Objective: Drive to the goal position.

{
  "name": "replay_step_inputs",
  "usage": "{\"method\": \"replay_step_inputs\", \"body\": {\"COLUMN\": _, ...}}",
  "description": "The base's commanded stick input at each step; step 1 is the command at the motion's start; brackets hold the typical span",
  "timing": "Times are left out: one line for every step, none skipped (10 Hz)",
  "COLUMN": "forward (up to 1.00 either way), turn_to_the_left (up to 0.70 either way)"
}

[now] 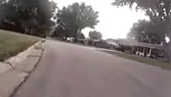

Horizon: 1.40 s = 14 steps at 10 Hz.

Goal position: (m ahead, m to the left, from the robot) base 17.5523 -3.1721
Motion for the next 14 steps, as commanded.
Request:
{"method": "replay_step_inputs", "body": {"forward": 0.50, "turn_to_the_left": 0.00}}
{"method": "replay_step_inputs", "body": {"forward": 0.50, "turn_to_the_left": 0.00}}
{"method": "replay_step_inputs", "body": {"forward": 0.50, "turn_to_the_left": 0.00}}
{"method": "replay_step_inputs", "body": {"forward": 0.50, "turn_to_the_left": 0.00}}
{"method": "replay_step_inputs", "body": {"forward": 0.50, "turn_to_the_left": 0.00}}
{"method": "replay_step_inputs", "body": {"forward": 0.50, "turn_to_the_left": 0.00}}
{"method": "replay_step_inputs", "body": {"forward": 0.50, "turn_to_the_left": 0.00}}
{"method": "replay_step_inputs", "body": {"forward": 0.50, "turn_to_the_left": 0.00}}
{"method": "replay_step_inputs", "body": {"forward": 0.50, "turn_to_the_left": 0.00}}
{"method": "replay_step_inputs", "body": {"forward": 0.50, "turn_to_the_left": 0.00}}
{"method": "replay_step_inputs", "body": {"forward": 0.50, "turn_to_the_left": 0.00}}
{"method": "replay_step_inputs", "body": {"forward": 0.50, "turn_to_the_left": 0.00}}
{"method": "replay_step_inputs", "body": {"forward": 0.50, "turn_to_the_left": 0.00}}
{"method": "replay_step_inputs", "body": {"forward": 0.50, "turn_to_the_left": 0.00}}
